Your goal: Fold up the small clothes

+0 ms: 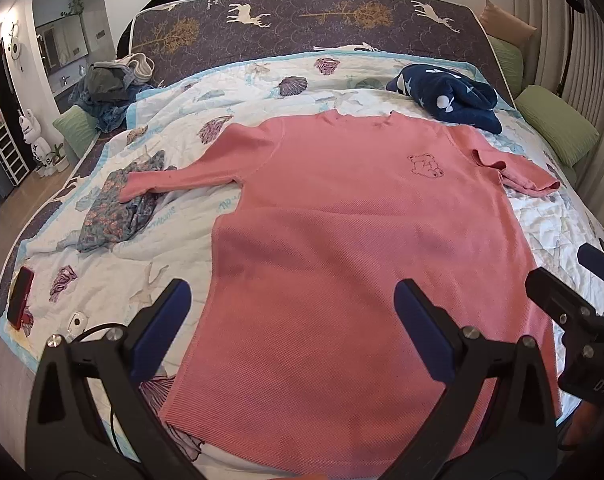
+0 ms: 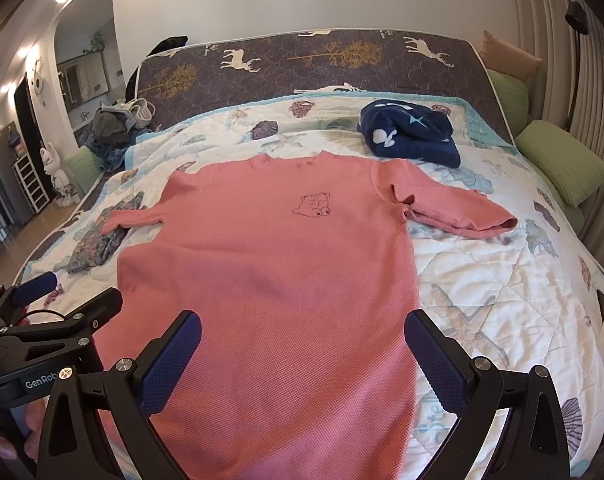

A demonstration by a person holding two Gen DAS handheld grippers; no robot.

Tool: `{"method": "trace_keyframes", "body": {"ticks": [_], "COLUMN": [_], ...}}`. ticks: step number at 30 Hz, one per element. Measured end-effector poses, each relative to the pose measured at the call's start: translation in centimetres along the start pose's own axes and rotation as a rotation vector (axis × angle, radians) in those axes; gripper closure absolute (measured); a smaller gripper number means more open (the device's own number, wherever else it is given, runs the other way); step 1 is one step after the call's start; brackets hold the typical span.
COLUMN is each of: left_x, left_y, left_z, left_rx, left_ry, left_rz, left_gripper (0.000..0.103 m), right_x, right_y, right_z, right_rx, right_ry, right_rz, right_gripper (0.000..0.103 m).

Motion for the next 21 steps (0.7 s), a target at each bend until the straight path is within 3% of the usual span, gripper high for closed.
{"method": "trace_keyframes", "body": {"ticks": [21], "left_x": [-0.40], "left_y": [-0.14], "left_z": [-0.22], "left_rx": [0.000], "left_ry": [-0.015], "left_rz": [-0.009], "left_gripper": [0.002], "right_x": [-0.67], "right_y": [-0.27], "right_z": [-0.24], "right_rx": [-0.008], "right_ry": [0.022], "right_rz": [0.008], "right_gripper": [0.000]}}
Point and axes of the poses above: each gripper's, at about its wrist camera, not at the fingertips, and x roughly against the way its jaws point, y to its left, z to its underside, the point moved 1 cm from there along -x, roughly the way its jaws point, and after that the axes turned 15 degrees about -x, right-handed, at the moved point
